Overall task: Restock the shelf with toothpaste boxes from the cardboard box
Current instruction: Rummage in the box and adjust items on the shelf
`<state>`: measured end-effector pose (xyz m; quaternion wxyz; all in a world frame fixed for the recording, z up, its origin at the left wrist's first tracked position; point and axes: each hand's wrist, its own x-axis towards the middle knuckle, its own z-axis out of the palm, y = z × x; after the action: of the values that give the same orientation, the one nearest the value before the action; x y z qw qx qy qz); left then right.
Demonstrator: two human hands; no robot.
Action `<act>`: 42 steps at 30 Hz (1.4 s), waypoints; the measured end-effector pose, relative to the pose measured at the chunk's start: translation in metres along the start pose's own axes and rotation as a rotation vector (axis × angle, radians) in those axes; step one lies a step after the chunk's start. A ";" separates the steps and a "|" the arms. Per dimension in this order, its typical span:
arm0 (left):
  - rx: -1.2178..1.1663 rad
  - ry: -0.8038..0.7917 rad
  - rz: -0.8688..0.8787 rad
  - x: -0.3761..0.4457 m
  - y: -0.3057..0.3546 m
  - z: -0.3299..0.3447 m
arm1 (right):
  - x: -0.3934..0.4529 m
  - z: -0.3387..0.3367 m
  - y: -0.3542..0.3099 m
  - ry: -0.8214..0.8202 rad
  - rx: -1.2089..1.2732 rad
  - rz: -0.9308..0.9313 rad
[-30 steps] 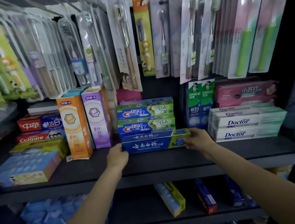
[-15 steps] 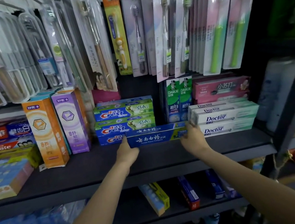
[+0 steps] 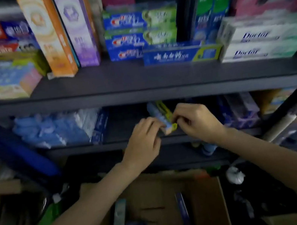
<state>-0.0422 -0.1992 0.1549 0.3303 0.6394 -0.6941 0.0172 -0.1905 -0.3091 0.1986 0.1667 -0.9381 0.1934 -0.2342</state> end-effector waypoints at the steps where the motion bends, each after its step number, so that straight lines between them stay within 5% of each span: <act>1: 0.022 -0.087 -0.040 -0.029 -0.008 0.013 | -0.017 0.024 0.001 -0.062 0.017 -0.005; 5: 0.042 -0.394 -0.272 -0.131 -0.048 0.072 | -0.095 0.138 0.015 -0.416 0.038 0.141; 10: 0.111 -0.803 -0.532 -0.225 -0.101 0.160 | -0.194 0.309 0.062 -1.019 -0.059 0.731; 13: 0.079 -0.877 -0.612 -0.267 -0.131 0.222 | -0.236 0.389 0.094 -1.055 -0.052 0.961; 16: 0.037 -0.855 -0.650 -0.292 -0.154 0.269 | -0.259 0.448 0.128 -0.863 -0.113 1.095; 21: -0.058 -0.768 -0.682 -0.309 -0.169 0.305 | -0.262 0.493 0.150 -0.655 -0.269 1.043; 25: -0.271 -0.751 -0.887 -0.293 -0.163 0.286 | -0.234 0.474 0.122 -0.840 0.057 0.844; 29: -0.500 -0.759 -1.120 -0.240 -0.152 0.216 | -0.156 0.401 0.054 -0.846 0.437 0.627; 36: -0.643 -0.992 -0.936 -0.110 -0.121 0.011 | -0.035 0.209 -0.040 -0.893 0.857 0.564; 42: -0.727 -0.694 -0.756 -0.021 -0.078 -0.132 | 0.038 0.057 -0.079 -0.756 0.889 0.586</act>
<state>0.0844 -0.1365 0.2168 0.2654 0.6559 -0.4482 -0.5462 -0.1078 -0.2447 0.1968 0.6524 -0.7057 0.2536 0.1094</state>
